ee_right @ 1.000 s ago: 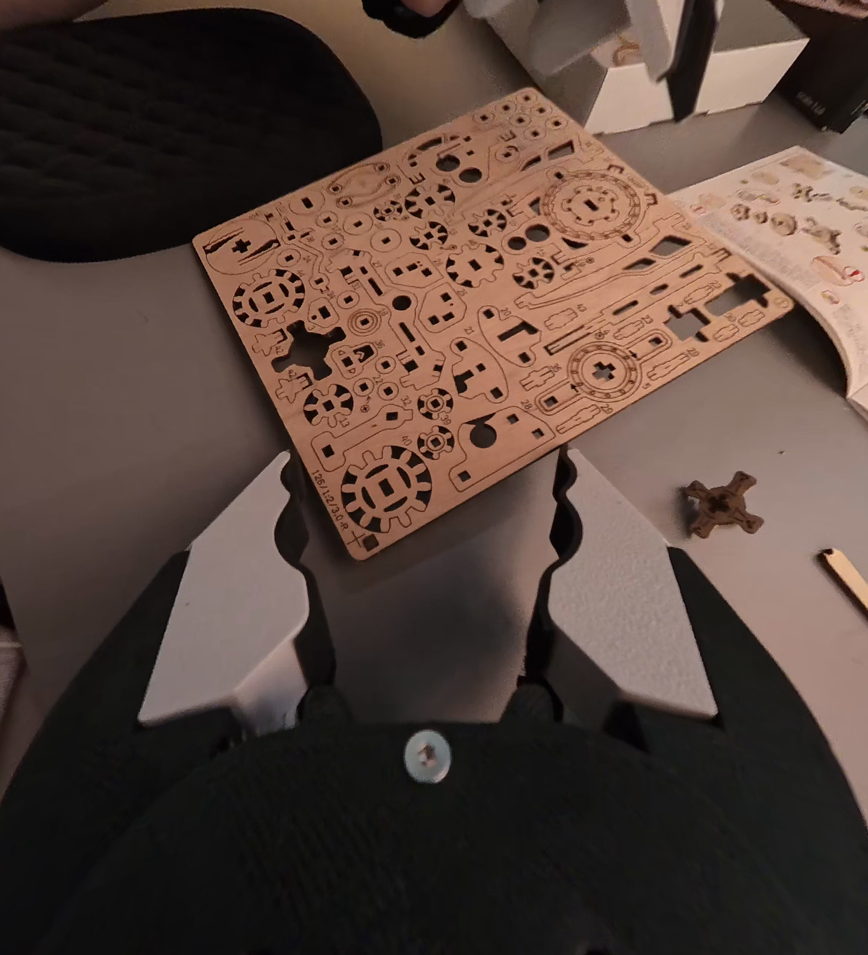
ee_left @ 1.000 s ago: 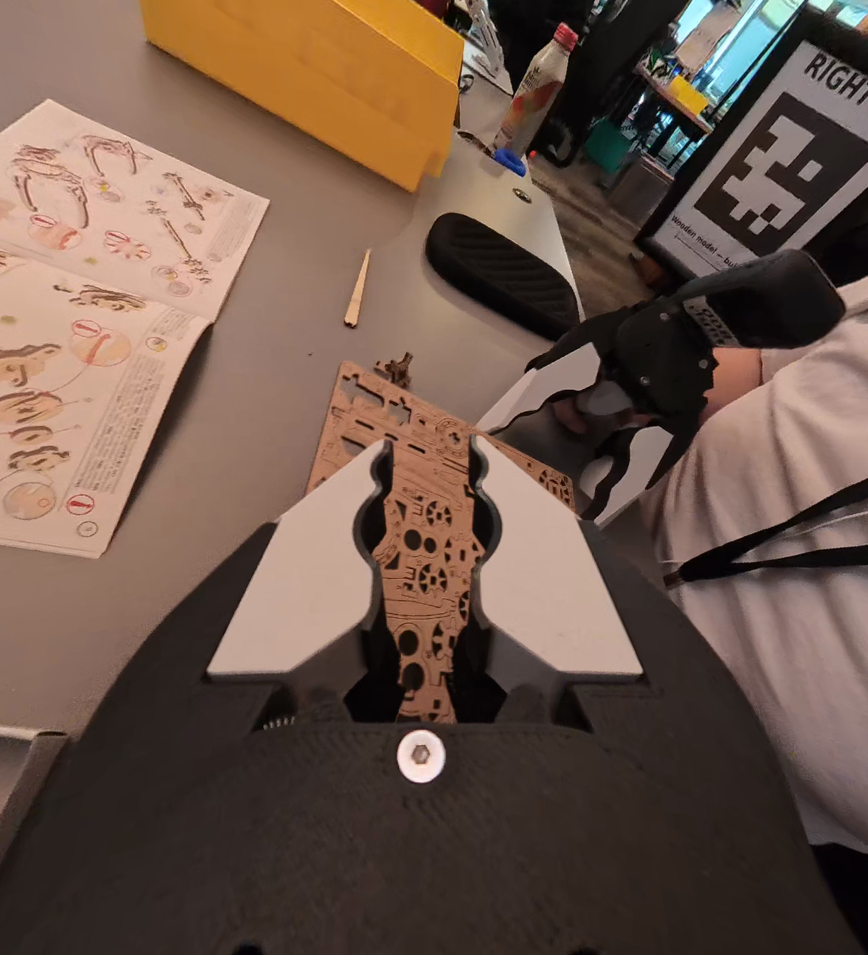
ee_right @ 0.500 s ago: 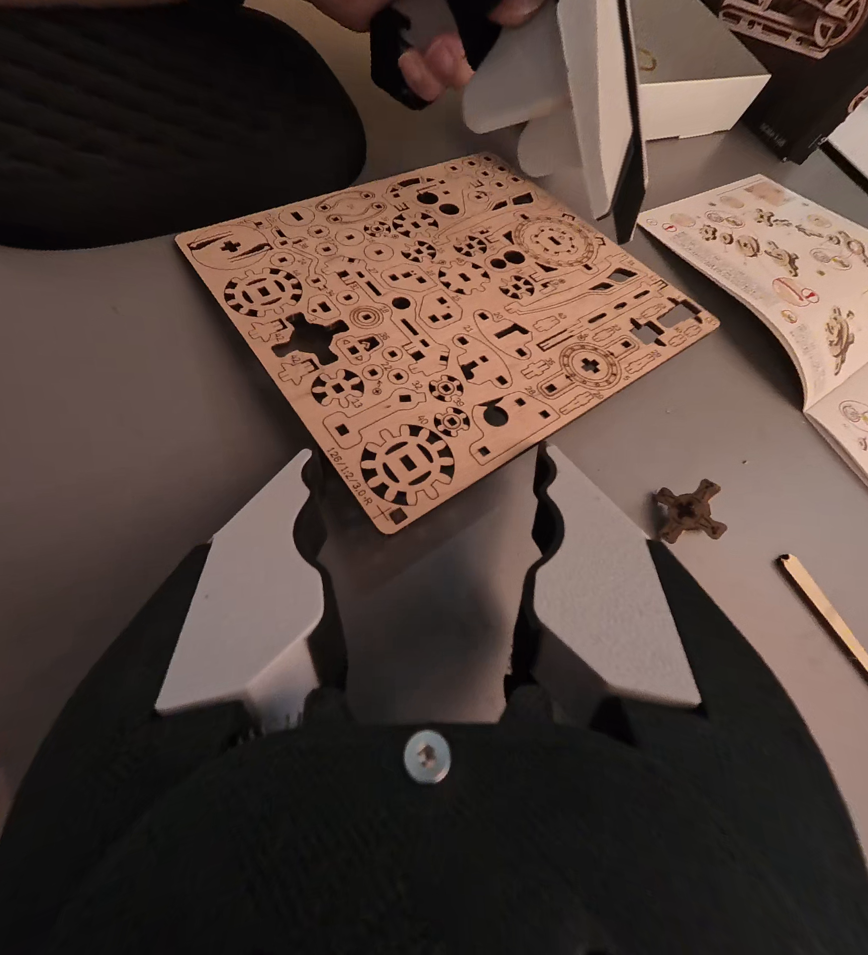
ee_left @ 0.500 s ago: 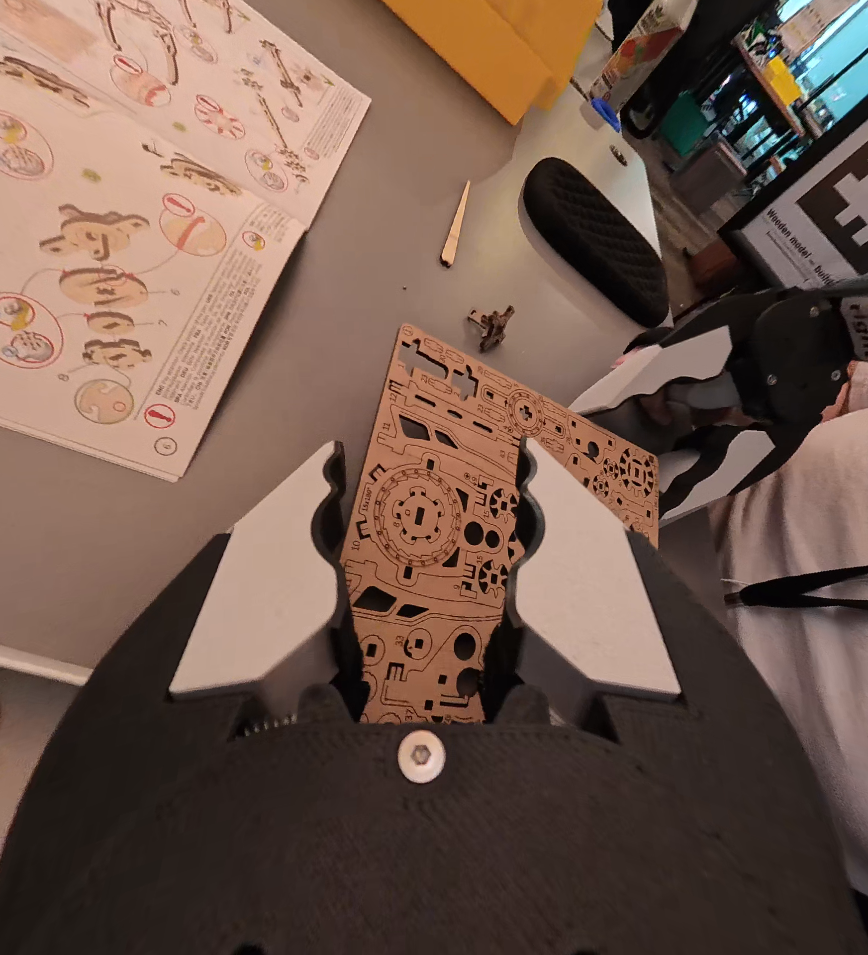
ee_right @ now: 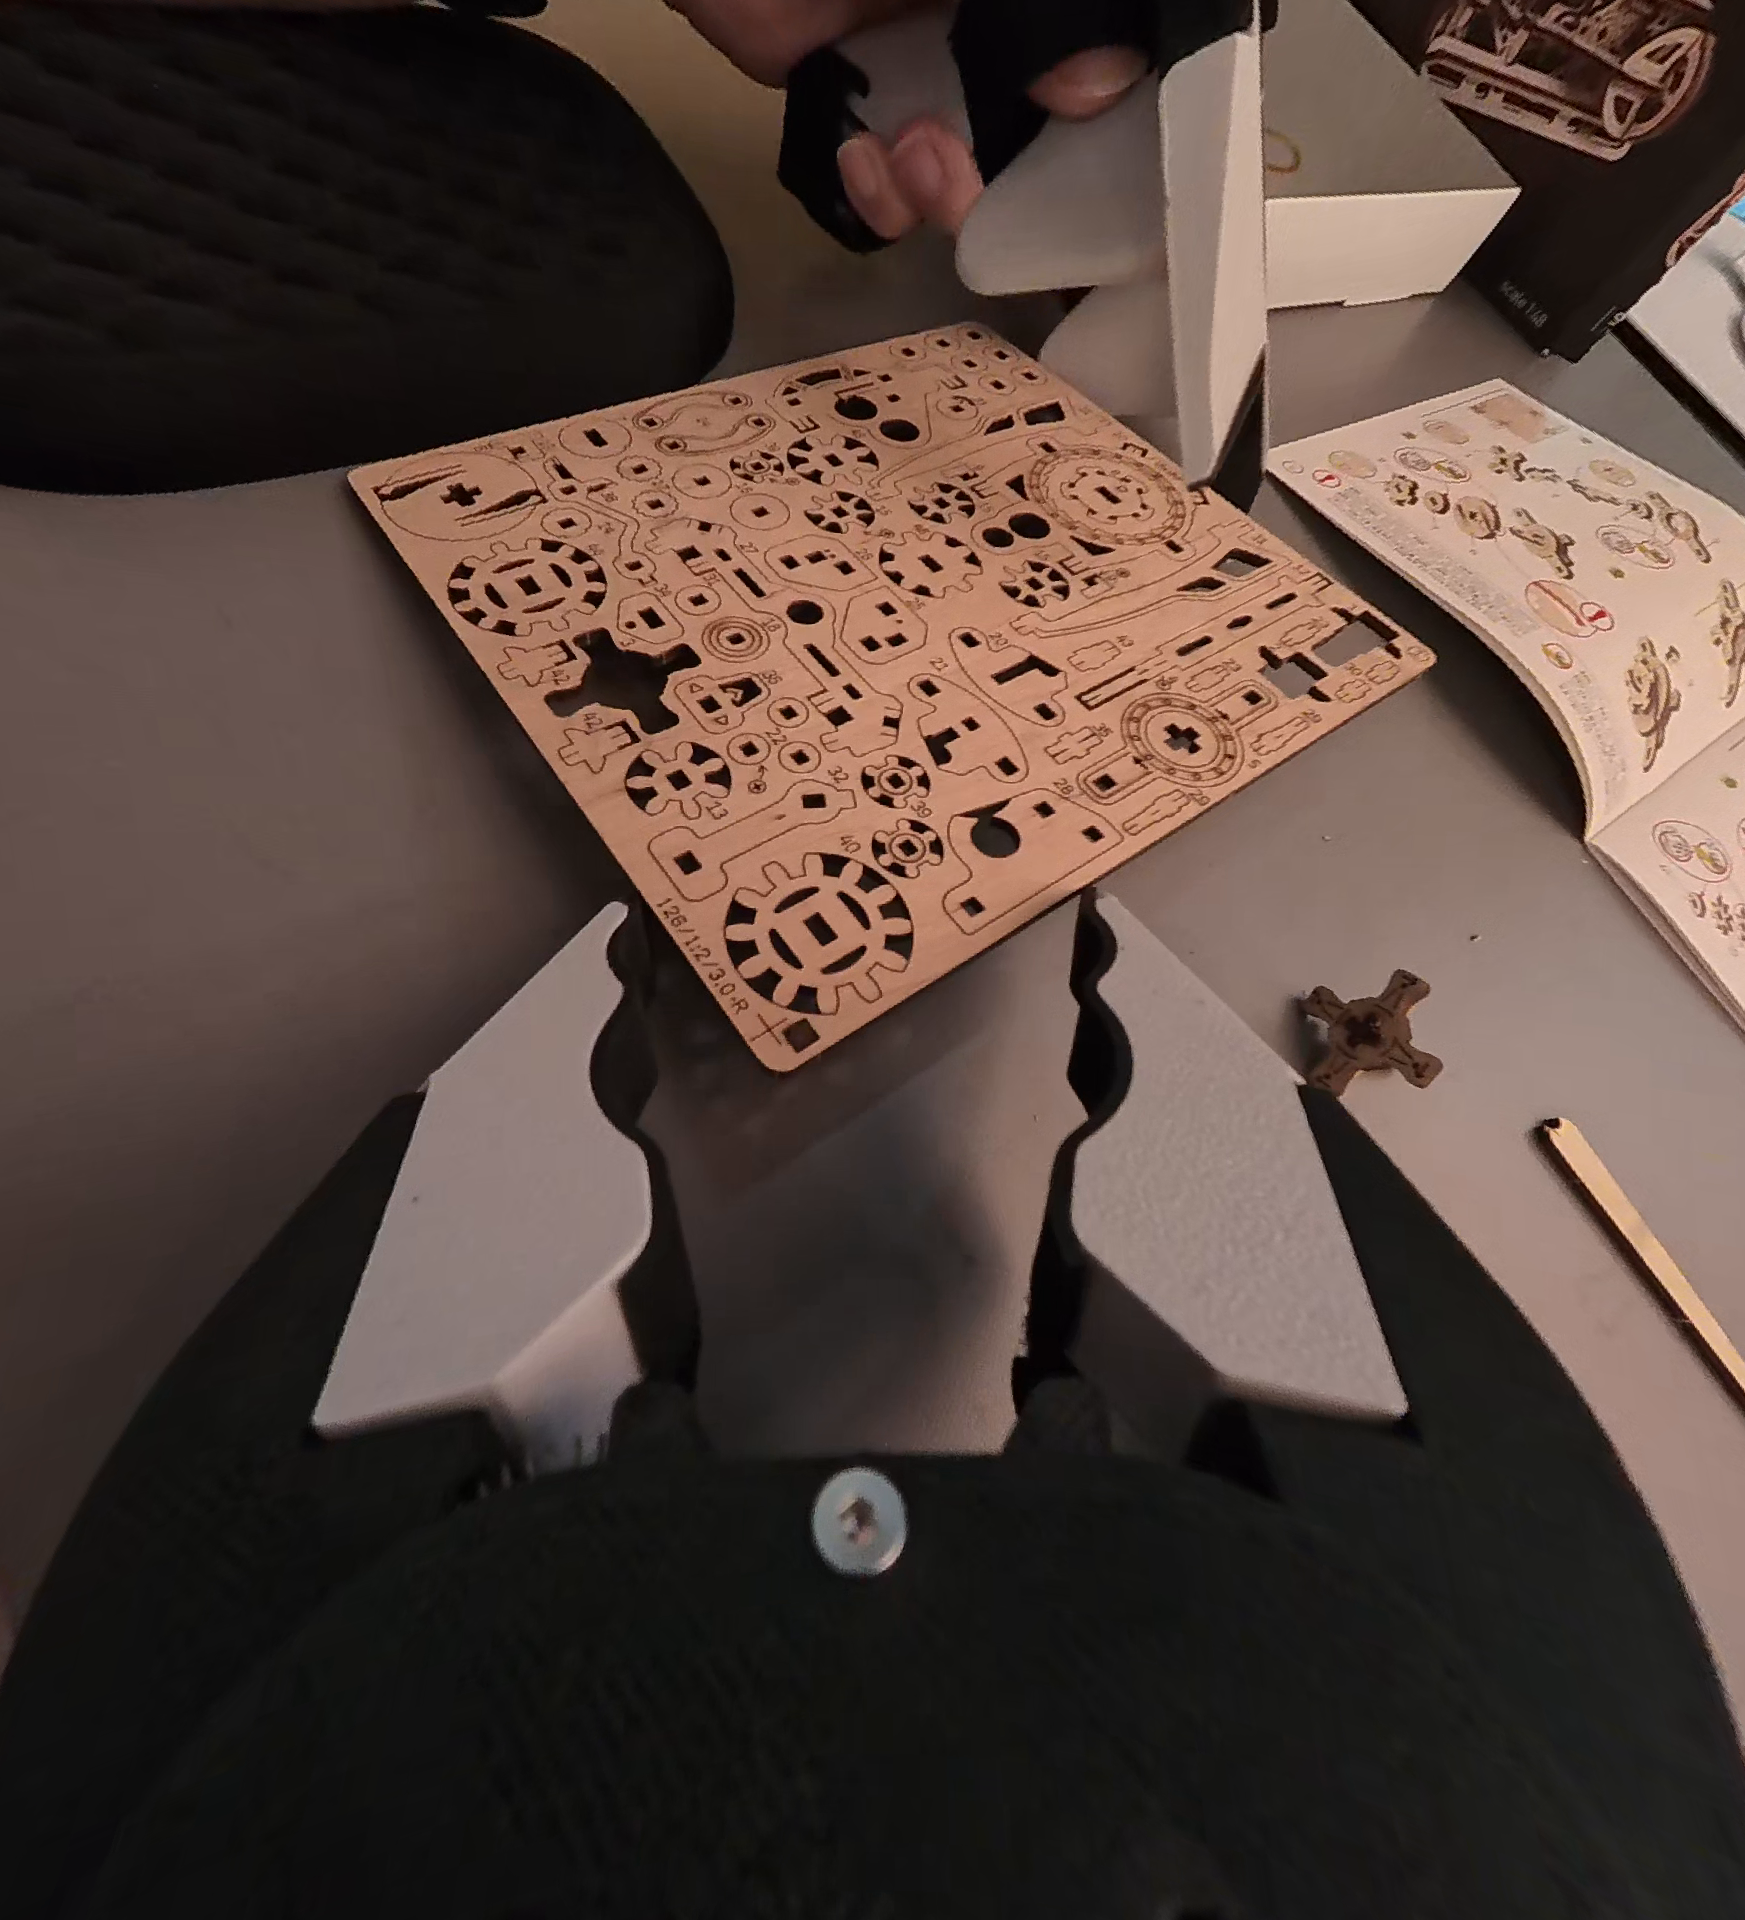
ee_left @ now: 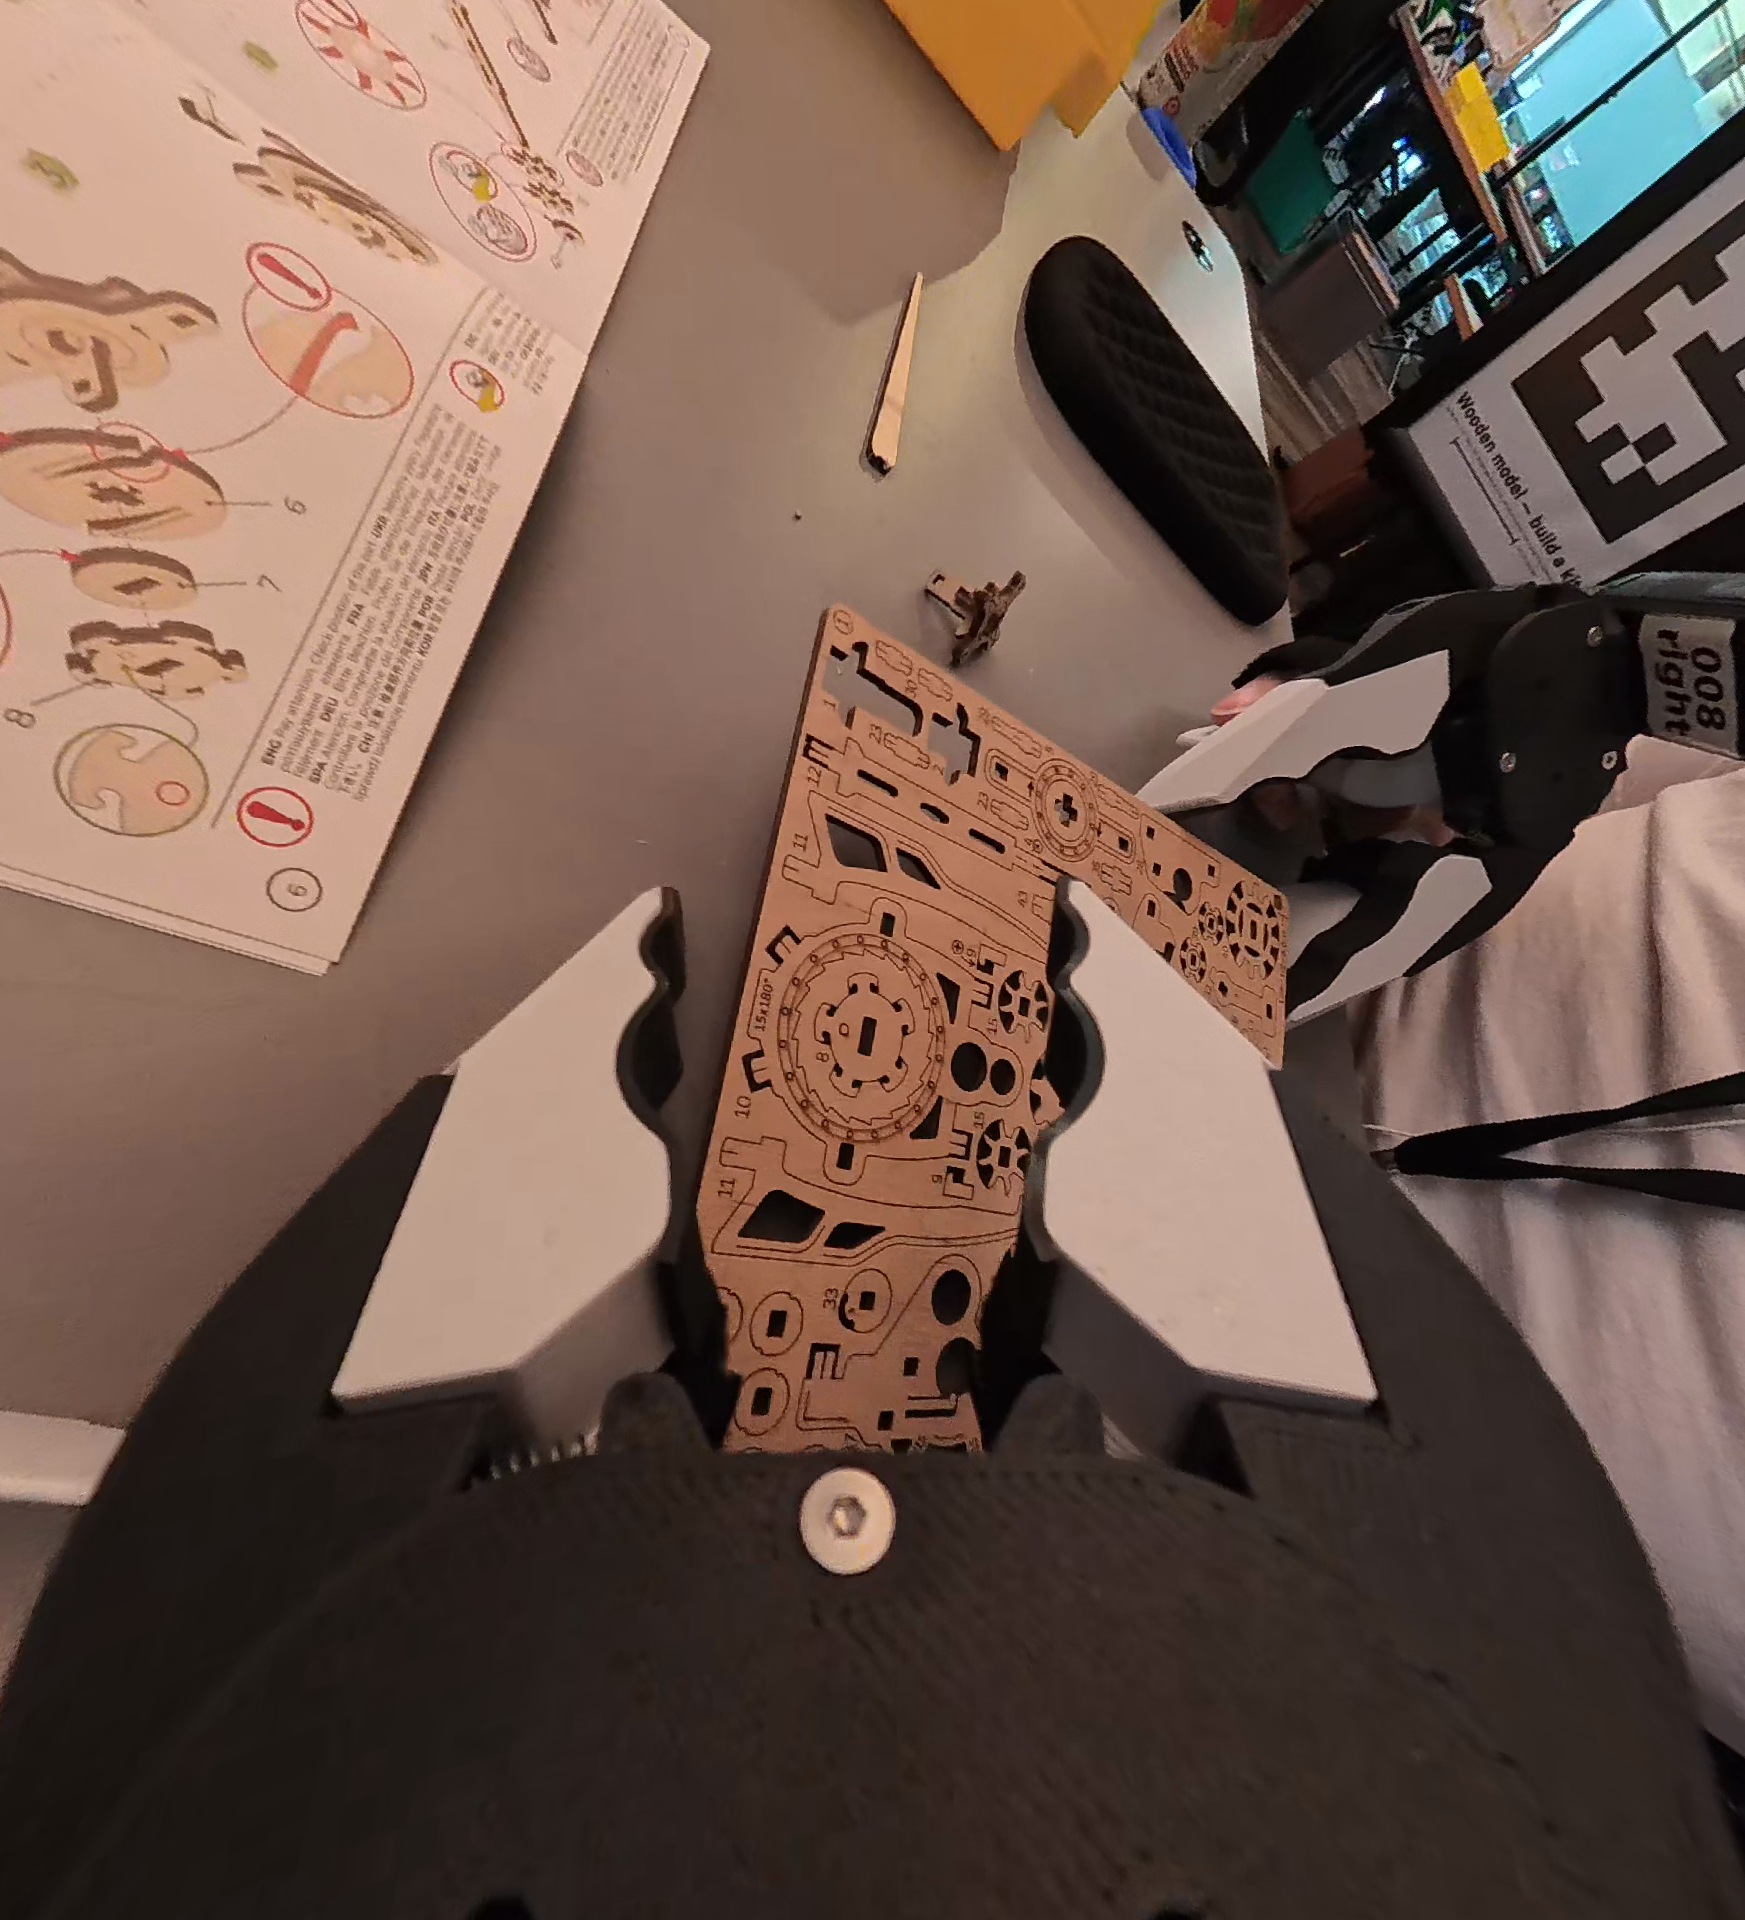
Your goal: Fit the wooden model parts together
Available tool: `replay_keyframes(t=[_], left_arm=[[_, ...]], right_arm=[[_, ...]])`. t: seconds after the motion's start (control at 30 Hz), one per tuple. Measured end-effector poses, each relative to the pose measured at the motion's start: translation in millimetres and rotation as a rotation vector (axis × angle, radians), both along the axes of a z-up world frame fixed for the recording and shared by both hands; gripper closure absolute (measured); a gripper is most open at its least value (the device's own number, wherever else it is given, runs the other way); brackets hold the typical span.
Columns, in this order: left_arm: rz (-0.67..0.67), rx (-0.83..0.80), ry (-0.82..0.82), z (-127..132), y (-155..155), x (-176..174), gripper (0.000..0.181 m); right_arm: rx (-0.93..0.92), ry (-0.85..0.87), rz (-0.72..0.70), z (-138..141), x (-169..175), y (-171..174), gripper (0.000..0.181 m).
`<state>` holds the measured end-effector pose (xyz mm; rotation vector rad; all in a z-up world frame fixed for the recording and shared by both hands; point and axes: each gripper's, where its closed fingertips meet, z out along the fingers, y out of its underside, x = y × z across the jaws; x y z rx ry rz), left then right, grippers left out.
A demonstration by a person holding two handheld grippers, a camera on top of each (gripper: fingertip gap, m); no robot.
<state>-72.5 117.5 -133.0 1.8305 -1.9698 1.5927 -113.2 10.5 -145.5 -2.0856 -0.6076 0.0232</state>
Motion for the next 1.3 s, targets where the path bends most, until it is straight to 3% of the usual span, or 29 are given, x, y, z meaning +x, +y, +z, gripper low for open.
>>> replay_keyframes(t=[0.47, 0.77, 1.2, 1.3], left_arm=[[-0.043, 0.095, -0.046, 18.2, -3.2, -11.2, 0.132], [-0.036, -0.005, -0.111, 56.8, -6.6, -16.5, 0.140], [-0.094, -0.076, -0.126, 82.8, -7.4, -34.5, 0.156], [-0.141, -0.064, -0.115, 83.6, -11.9, -42.7, 0.168]], right_arm=[[0.002, -0.003, 0.001, 2.5, -2.5, 0.6, 0.102], [-0.007, 0.005, 0.001, 2.0, -1.9, 1.3, 0.103], [-0.072, 0.075, -0.022, -2.2, 1.6, 1.7, 0.098], [-0.092, 0.097, -0.027, -4.1, 1.9, 1.2, 0.098]])
